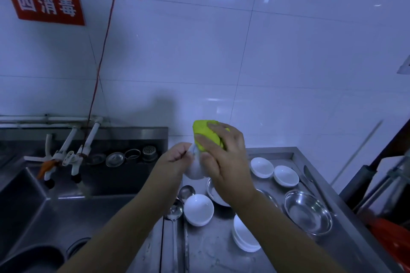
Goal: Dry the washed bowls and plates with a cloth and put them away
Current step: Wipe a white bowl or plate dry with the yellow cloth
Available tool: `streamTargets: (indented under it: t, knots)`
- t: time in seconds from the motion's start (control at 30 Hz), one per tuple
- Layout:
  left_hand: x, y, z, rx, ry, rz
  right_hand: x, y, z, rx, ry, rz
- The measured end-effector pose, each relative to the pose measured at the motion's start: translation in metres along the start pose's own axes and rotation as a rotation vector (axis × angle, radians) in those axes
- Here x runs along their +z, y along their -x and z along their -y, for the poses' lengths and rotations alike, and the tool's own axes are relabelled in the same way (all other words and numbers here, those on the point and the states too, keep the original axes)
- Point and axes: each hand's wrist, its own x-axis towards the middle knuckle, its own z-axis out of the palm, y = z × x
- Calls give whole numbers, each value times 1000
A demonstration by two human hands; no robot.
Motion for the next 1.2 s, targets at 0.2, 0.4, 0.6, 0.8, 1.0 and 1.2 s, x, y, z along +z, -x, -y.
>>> streamTargets:
  t: [0.2, 0.4, 0.6, 0.8, 1.0, 1.2]
  knots:
    - [-13, 4, 16, -85, 0, -23, 19, 12, 8, 128, -74, 35]
    - [-8, -6, 44, -160, -34, 19, 4, 51, -32, 554, -345, -22]
    - [19, -20, 106, -255, -167, 100, -37, 147, -81, 1023, -229, -178]
    - [52, -18, 202, -174, -764, 315, -63, 214, -118, 1222, -181, -284]
    - [89, -21, 252, 122, -1232, 614, -64, 236, -150, 1262, -261, -243]
    - [97, -21, 271, 469, -1371, 815, -62, 246, -177, 1292, -300, -167]
